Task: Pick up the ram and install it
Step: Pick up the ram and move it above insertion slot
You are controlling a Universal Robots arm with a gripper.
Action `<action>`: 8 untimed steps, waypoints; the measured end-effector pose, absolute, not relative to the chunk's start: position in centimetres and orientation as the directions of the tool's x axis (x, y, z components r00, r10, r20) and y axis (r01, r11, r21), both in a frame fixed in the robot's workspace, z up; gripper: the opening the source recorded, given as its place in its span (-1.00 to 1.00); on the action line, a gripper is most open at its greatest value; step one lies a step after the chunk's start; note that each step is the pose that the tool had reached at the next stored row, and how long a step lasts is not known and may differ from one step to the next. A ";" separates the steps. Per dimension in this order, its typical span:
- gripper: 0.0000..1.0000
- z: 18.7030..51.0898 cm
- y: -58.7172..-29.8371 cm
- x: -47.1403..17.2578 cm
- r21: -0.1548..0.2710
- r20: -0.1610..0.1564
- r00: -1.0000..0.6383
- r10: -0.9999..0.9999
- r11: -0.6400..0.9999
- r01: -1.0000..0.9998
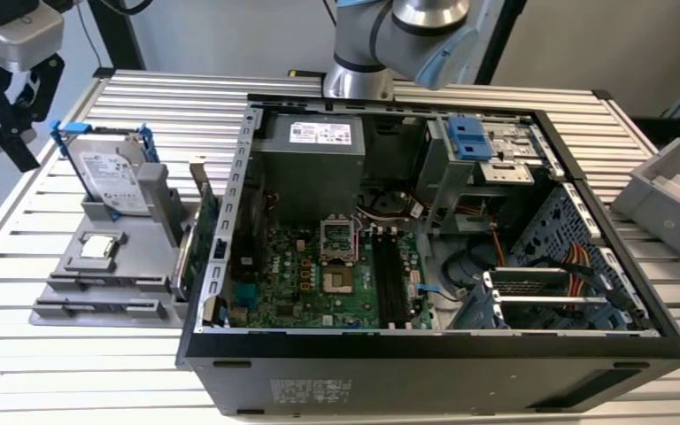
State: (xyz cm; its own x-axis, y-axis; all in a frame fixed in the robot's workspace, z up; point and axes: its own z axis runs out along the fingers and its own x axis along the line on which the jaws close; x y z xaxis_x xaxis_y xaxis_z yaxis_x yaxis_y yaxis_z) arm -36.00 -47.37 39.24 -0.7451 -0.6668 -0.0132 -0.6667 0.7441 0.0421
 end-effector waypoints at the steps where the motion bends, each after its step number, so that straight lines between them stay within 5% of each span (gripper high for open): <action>1: -1.00 39.2 -47.4 -36.0 0.041 -0.012 -0.734 -0.679 0.734 -0.678; 8: -1.00 39.2 -47.4 -36.0 0.031 -0.013 -0.662 -0.750 0.661 -0.750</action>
State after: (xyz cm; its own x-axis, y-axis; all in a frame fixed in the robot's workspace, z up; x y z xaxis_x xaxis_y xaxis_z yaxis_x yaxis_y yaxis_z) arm -36.00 -47.37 39.24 -0.6617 -0.7497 -0.0126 -0.7496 0.6611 0.0306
